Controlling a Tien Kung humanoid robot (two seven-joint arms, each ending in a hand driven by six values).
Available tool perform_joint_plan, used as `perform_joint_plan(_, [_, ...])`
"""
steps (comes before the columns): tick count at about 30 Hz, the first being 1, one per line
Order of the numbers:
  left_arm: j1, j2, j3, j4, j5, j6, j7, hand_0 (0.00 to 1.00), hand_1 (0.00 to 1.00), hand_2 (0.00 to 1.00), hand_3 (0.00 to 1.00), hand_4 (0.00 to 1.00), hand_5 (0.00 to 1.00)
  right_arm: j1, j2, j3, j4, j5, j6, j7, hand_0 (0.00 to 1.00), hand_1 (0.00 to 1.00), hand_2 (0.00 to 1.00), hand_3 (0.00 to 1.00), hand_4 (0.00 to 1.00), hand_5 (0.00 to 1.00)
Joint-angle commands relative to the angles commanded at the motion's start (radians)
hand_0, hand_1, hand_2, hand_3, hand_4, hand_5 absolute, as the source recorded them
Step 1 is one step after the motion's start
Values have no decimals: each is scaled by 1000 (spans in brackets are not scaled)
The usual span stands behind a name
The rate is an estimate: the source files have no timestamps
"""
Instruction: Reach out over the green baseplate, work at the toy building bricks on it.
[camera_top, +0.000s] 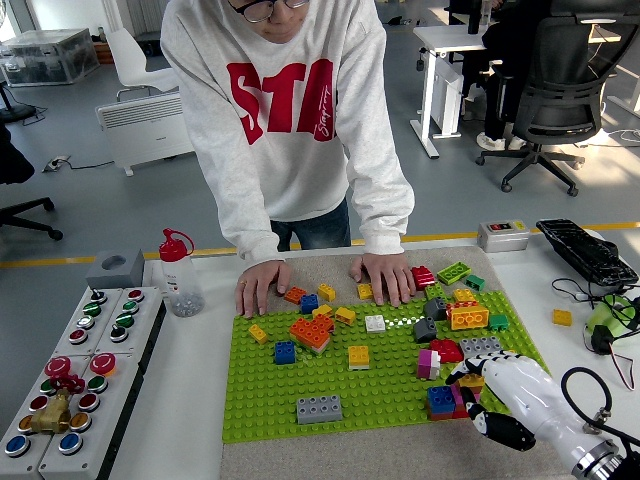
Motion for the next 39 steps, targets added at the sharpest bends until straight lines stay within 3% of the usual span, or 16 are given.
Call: perform_joint_plan(39, [11, -3, 4, 0, -2, -3, 3, 677, 687, 655, 617, 361, 998, 4, 2, -15, -8, -7, 10, -16, 721, 685, 662, 626, 322, 131])
